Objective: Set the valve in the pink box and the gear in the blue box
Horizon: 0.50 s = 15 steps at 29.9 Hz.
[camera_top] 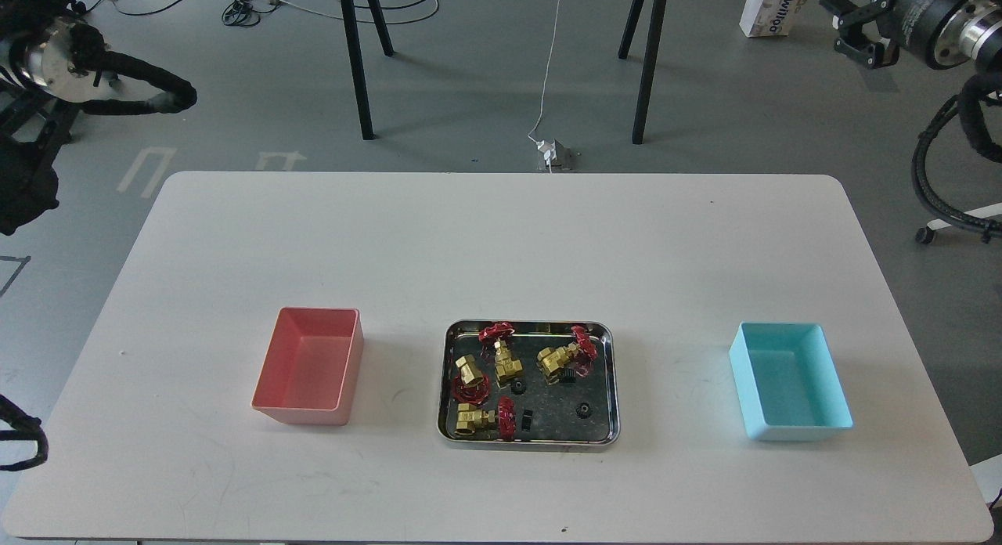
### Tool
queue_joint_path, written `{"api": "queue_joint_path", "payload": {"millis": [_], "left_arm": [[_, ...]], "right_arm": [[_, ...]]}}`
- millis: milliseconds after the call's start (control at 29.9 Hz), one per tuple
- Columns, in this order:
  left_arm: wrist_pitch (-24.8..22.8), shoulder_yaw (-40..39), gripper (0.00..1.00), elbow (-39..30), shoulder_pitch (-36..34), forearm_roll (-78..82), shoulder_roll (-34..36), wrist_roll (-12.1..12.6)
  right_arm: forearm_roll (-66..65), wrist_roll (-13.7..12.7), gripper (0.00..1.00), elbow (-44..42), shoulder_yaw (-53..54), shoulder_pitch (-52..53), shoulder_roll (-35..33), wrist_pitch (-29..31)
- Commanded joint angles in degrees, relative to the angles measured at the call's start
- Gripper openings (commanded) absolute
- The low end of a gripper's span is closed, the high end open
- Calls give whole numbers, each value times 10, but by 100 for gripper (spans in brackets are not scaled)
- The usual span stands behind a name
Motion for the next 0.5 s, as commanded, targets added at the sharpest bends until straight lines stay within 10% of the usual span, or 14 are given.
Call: {"api": "queue_joint_path", "payload": {"millis": [0, 134, 301, 468], "left_arm": [[-2, -4, 100, -22, 0, 1, 4, -12], [-6, -5, 100, -39, 11, 4, 8, -84], [-131, -23, 100, -7, 31, -45, 25, -83], [-193, -16, 100, 11, 54, -65, 35, -95]], "right_arm": [[-2, 1, 99, 1, 4, -9, 7, -5], [-3, 23, 99, 2, 6, -9, 5, -5], [-33, 107, 99, 0, 4, -8, -1, 0], [-55, 108, 99, 2, 6, -8, 0, 3]]}}
